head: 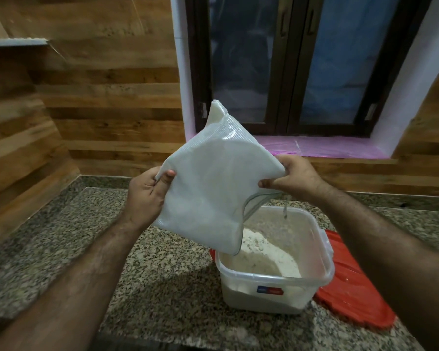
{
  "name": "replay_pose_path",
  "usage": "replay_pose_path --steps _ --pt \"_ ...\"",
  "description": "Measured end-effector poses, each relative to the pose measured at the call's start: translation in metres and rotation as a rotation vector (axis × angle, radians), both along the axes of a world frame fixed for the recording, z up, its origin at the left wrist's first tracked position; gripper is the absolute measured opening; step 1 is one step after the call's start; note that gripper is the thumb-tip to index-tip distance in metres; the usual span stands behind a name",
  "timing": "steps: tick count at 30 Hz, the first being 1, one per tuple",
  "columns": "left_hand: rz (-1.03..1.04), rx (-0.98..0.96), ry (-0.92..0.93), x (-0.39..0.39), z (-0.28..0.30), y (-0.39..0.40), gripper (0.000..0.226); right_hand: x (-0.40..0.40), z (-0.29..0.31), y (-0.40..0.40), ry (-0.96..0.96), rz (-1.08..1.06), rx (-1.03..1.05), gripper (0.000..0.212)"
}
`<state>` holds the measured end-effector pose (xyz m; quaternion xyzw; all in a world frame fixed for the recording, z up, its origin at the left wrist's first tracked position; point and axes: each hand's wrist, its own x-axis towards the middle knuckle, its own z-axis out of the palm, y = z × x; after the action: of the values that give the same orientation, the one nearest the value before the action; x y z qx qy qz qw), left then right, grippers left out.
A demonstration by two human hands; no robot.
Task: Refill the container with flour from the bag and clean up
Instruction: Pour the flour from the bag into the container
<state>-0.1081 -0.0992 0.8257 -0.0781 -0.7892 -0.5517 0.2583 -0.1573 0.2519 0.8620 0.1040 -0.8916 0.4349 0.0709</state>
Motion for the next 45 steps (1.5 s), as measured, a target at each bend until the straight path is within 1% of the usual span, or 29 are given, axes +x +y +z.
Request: replay_pose_path --steps 3,5,7,10,12,15,17,18,21,24,27,31,35,38,40,43,45 --pt "0.033 0.084 -0.02 0.002 -0.001 -0.001 0.034 -0.008 -0.001 0.006 -0.015 -0.052 -0.161 0.036" --pt "0.038 0.139 -0.042 0.002 -0.006 -0.003 0.042 -0.008 0.003 0.009 -0.013 -0.031 -0.286 0.026" --pt "0.042 0.181 -0.068 0.002 -0.011 -0.005 0.048 -0.007 0.007 0.009 -0.035 -0.017 -0.406 0.02" --pt "0.035 0.27 -0.106 0.003 -0.016 0.001 0.047 -0.008 0.002 0.004 -0.139 0.017 -0.656 0.019" --pt "0.029 0.369 -0.134 0.003 -0.017 0.008 0.044 -0.005 -0.009 -0.006 -0.267 0.036 -0.745 0.026" --pt "0.026 0.516 -0.194 -0.001 -0.019 0.015 0.049 0.005 -0.029 -0.026 -0.392 0.07 -0.704 0.053" --pt "0.029 0.595 -0.237 -0.002 -0.023 0.015 0.052 0.011 -0.036 -0.039 -0.451 0.085 -0.72 0.062" --pt "0.03 0.611 -0.255 -0.003 -0.026 0.014 0.051 0.011 -0.038 -0.043 -0.481 0.097 -0.748 0.062" --pt "0.025 0.583 -0.294 -0.002 -0.031 0.01 0.049 0.011 -0.037 -0.056 -0.513 0.153 -0.866 0.051" --pt "-0.024 0.506 -0.307 0.001 -0.032 0.0 0.046 0.003 -0.034 -0.068 -0.498 0.055 -0.936 0.045" --pt "-0.065 0.509 -0.318 0.002 -0.029 -0.015 0.051 -0.006 -0.028 -0.082 -0.461 -0.006 -0.907 0.043" --pt "0.028 0.522 -0.369 0.0 -0.022 -0.05 0.046 -0.014 -0.018 -0.112 -0.431 0.061 -0.886 0.03" --pt "0.107 0.479 -0.394 -0.001 -0.02 -0.095 0.037 -0.023 -0.021 -0.156 -0.438 0.115 -0.882 0.034" --pt "0.175 0.428 -0.416 -0.002 -0.028 -0.123 0.03 -0.031 -0.034 -0.192 -0.467 0.11 -0.875 0.029" --pt "0.226 0.393 -0.456 -0.002 -0.039 -0.144 0.03 -0.038 -0.049 -0.214 -0.514 0.072 -0.861 0.03" --pt "0.291 0.335 -0.515 -0.005 -0.065 -0.174 0.03 -0.051 -0.083 -0.246 -0.596 -0.033 -0.834 0.043" --pt "0.334 0.288 -0.57 -0.007 -0.083 -0.188 0.028 -0.057 -0.105 -0.267 -0.643 -0.105 -0.775 0.046"
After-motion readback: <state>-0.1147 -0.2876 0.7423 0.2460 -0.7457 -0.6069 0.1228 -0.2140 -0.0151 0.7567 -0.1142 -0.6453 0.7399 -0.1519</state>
